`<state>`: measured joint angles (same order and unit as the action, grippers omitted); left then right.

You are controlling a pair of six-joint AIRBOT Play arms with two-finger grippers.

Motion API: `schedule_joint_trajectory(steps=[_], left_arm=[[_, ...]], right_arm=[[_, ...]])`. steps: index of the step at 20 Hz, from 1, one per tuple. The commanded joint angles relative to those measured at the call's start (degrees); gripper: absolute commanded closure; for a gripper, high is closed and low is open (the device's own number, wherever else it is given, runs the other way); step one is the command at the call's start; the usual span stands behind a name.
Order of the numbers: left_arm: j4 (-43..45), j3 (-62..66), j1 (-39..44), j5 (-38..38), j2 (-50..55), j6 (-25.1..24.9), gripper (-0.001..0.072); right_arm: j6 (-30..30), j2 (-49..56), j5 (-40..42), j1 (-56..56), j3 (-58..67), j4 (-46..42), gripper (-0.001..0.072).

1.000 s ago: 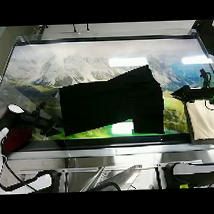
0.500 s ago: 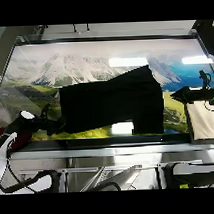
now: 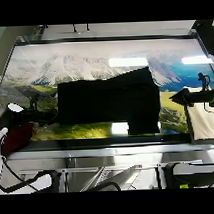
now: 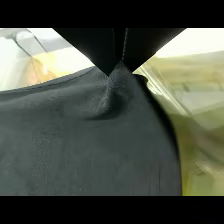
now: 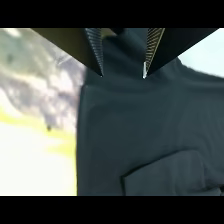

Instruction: Fold the shirts.

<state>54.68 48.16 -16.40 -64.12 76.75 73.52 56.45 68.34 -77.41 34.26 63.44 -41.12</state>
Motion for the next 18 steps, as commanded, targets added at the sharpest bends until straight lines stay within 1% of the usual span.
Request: schedule_joint_trajectory(steps=[1,4,7,9,13,15,18], left_arm=[[1.29,3.06,-3.39,-1.14,-0.02,-0.52,0.0691],[1.27,3.26,-3.85,-1.22,-0.02,-2.14,0.069],[1.27,3.23,-3.82,-1.27,-0.02,-2.14,0.069],[1.29,3.23,-3.82,-1.46,-0.02,-2.14,0.069],[1.29,3.21,-3.82,-2.38,-0.02,-2.14,0.0691],[1.31,3.21,-3.82,-2.86,-0.02,-2.16,0.069],[1.29,3.21,-3.82,-2.82,-0.02,-2.4,0.069]], right_arm=[[2.73,-1.14,-0.72,-0.02,-5.11,-1.92,0.0417],[3.85,-4.02,1.75,-0.92,-13.57,-1.79,0.0416],[3.8,-5.84,4.28,-3.61,-22.05,-1.75,0.0414],[3.56,-5.66,6.78,-6.67,-25.42,-0.9,0.0413],[3.39,-5.4,13.27,-12.74,-26.27,4.96,0.0414],[3.34,-5.18,14.16,-14.25,-26.29,9.03,0.0414],[3.15,-5.16,14.21,-16.48,-26.29,10.82,0.0415]])
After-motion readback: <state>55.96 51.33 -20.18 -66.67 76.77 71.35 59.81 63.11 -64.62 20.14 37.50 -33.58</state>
